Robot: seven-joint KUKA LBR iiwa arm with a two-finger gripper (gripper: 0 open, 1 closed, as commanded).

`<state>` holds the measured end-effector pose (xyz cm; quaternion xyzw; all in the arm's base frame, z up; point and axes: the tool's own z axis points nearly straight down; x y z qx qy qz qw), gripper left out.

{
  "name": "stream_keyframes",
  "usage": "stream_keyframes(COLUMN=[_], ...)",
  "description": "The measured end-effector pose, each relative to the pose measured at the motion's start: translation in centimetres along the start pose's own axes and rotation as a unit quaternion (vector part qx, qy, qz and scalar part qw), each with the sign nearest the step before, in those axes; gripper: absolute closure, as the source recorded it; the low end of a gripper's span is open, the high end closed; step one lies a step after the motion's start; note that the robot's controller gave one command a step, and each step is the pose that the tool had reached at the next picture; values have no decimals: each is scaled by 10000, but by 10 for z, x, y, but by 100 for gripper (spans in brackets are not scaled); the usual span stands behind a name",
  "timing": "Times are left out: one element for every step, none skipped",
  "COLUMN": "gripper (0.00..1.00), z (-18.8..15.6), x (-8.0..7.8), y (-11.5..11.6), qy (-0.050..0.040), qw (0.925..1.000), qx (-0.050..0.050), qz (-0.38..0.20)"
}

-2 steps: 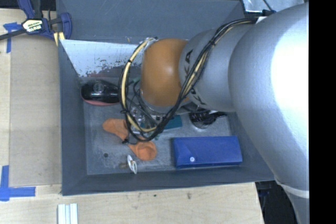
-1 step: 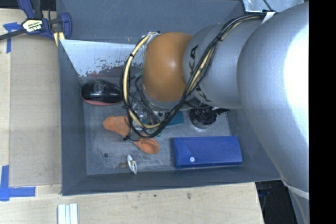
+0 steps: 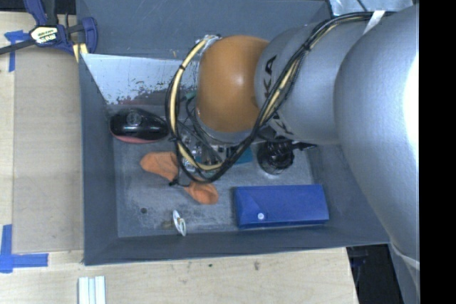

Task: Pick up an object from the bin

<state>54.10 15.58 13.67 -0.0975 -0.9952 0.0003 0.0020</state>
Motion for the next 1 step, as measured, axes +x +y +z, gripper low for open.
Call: stream_keyframes(gripper=[100], z=[-11], x=[-1], y=[0], qy=[-22], qw=[10000], qx=[-11], qz=[-1])
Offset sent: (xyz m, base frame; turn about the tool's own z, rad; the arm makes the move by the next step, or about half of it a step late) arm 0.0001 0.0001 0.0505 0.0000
